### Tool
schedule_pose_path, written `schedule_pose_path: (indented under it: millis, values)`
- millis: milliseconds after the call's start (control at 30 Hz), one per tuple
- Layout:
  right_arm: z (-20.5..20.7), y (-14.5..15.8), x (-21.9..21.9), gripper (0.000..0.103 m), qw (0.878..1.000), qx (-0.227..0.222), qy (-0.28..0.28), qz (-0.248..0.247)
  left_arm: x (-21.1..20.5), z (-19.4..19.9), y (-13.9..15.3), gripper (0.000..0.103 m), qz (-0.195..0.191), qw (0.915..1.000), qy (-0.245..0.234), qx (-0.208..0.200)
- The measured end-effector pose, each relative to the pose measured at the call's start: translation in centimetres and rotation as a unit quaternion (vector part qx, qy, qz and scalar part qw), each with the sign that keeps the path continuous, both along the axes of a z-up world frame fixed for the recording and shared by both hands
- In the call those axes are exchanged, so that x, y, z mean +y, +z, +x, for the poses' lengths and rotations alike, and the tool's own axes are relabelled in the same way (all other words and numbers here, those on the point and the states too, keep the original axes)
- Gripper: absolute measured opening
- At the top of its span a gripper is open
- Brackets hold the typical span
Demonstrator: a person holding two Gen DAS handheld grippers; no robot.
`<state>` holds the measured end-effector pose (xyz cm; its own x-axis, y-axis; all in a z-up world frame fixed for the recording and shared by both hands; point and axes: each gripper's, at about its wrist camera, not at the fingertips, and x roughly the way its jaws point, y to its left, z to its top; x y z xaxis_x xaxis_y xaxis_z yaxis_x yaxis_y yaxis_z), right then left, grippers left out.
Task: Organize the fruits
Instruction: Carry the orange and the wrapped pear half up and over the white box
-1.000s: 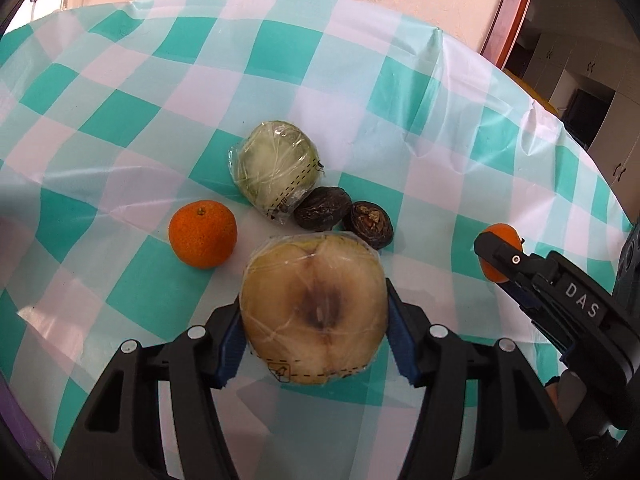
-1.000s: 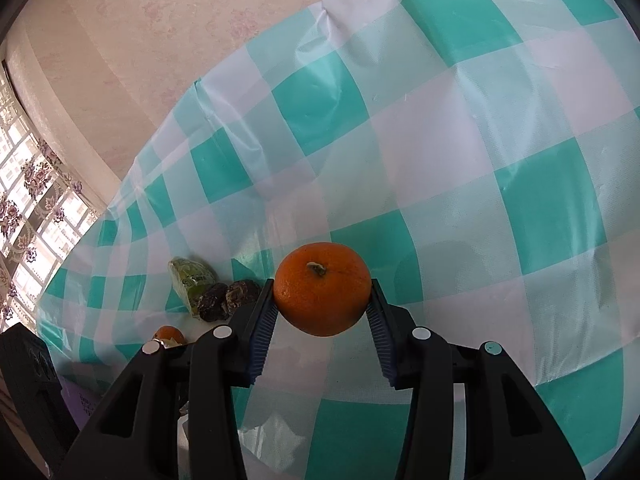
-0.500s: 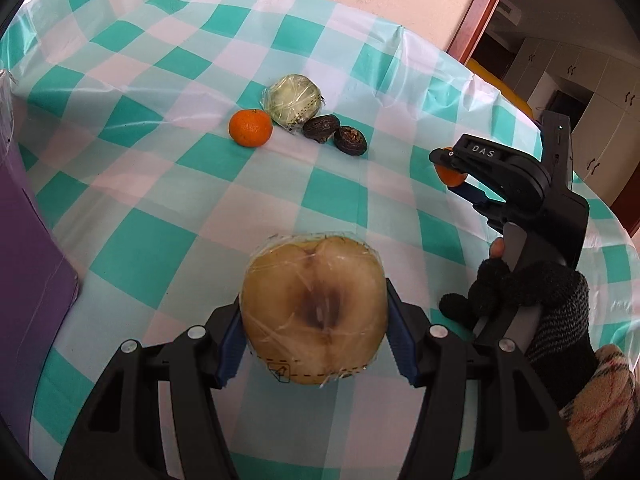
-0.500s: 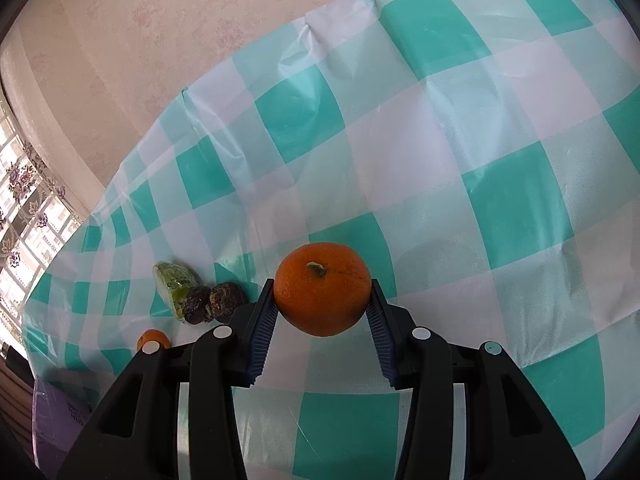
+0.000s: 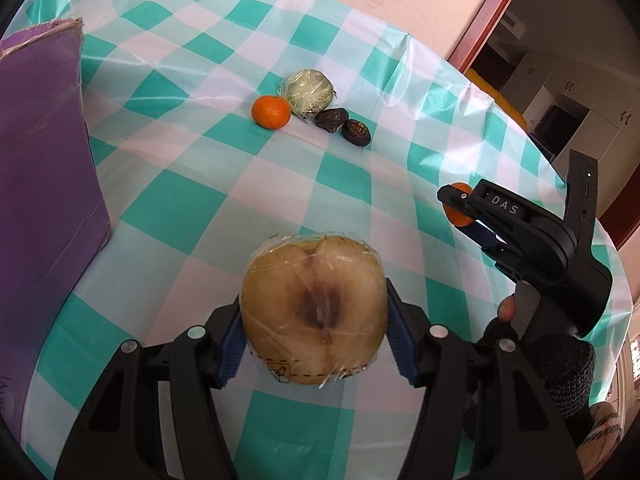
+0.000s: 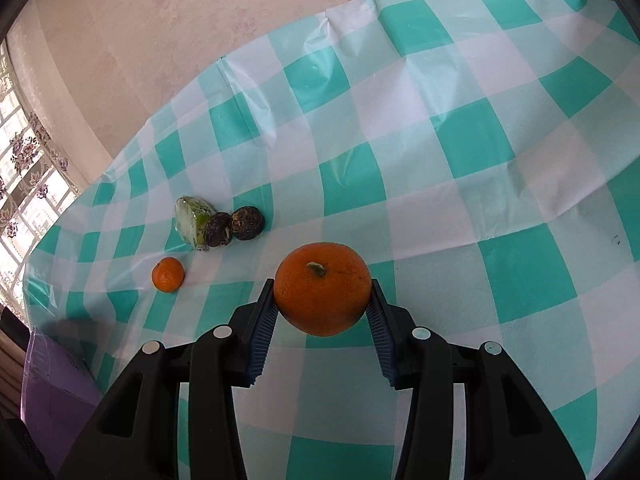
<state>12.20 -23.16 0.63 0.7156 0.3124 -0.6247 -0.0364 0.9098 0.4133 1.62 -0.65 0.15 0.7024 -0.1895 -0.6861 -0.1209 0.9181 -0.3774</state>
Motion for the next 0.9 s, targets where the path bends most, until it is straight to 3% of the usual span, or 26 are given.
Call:
schedule_pose_path:
  millis: [533, 900]
  values:
    - [-9.6, 0.6, 1.6, 0.045, 1.000, -0.014, -0.001, -0.027, 2.0, -4.7, 0.3, 0.060, -0.004, 0.9999, 0.008, -0.012]
    - [-14.2, 0.3, 3.4, 0.044, 0.998, -0.001, 0.026, -0.052, 1.4, -6.4, 1.1, 0.061, 0.022, 0.9989, -0.007, -0.042]
